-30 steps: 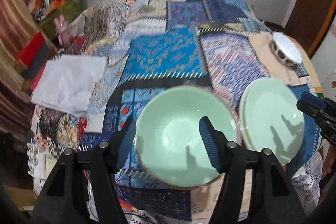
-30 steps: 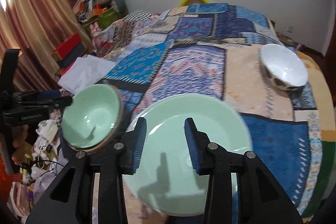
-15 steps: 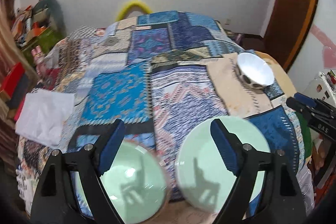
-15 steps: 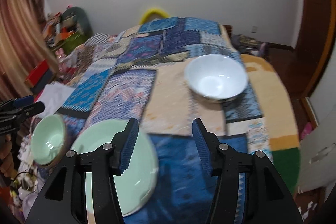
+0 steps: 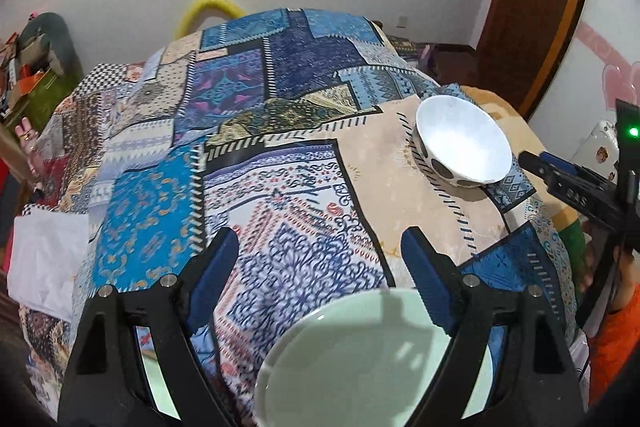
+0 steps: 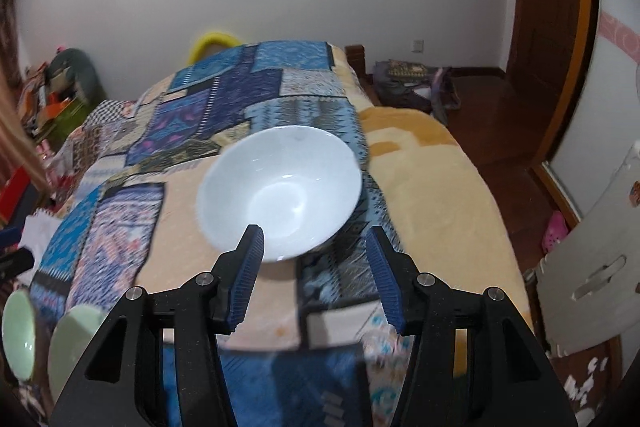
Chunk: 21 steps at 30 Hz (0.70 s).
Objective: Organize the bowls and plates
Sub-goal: 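Move both tools to the white bowl rim and close on it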
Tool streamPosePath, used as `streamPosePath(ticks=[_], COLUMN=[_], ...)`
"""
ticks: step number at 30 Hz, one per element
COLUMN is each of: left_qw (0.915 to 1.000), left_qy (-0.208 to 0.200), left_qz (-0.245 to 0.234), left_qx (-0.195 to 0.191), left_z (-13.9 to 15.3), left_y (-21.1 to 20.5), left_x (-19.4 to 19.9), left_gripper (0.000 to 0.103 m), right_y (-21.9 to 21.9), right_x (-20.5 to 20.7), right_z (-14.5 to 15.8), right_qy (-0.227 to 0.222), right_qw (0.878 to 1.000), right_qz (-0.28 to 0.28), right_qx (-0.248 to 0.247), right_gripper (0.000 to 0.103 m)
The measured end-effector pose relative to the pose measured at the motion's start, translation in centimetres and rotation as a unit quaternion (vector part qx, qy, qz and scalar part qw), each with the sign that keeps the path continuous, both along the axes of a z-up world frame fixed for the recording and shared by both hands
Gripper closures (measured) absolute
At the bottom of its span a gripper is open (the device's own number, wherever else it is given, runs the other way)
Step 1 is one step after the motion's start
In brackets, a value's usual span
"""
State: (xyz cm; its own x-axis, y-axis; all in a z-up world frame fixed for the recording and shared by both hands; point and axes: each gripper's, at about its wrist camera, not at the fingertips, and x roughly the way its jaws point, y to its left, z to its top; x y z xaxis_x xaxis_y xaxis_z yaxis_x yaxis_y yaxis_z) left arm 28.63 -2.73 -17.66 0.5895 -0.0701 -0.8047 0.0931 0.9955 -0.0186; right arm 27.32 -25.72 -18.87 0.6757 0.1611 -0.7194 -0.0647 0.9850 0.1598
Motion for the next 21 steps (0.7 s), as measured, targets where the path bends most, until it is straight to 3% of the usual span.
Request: streamPosePath(ticks=[4, 10, 21], left_qw=[0.9999, 0.9994, 0.9986], left_qy=[0.009, 0.016, 0.041], left_qz=[-0.009, -0.024, -0.026], left_qx=[0.007, 0.018, -0.019], left_z=[-1.1, -2.5, -4.0], left_y=[-1.0, -2.4, -3.9], left_x=[1.6, 3.8, 6.0], left_gripper=[0.019, 0.019, 0.019], right_y=[-0.5, -0.7, 0.4], right_x=[1.8, 4.7, 2.8], right_z=[-1.5, -3.6, -3.3], right_qy=[0.022, 0.057, 0.054], right_qw=[1.000, 0.998, 0.996], right_qz=[-0.004, -0.002, 0.058], right_qx=[0.020, 0.030, 0.027], right_gripper=[0.069, 0.082, 0.085])
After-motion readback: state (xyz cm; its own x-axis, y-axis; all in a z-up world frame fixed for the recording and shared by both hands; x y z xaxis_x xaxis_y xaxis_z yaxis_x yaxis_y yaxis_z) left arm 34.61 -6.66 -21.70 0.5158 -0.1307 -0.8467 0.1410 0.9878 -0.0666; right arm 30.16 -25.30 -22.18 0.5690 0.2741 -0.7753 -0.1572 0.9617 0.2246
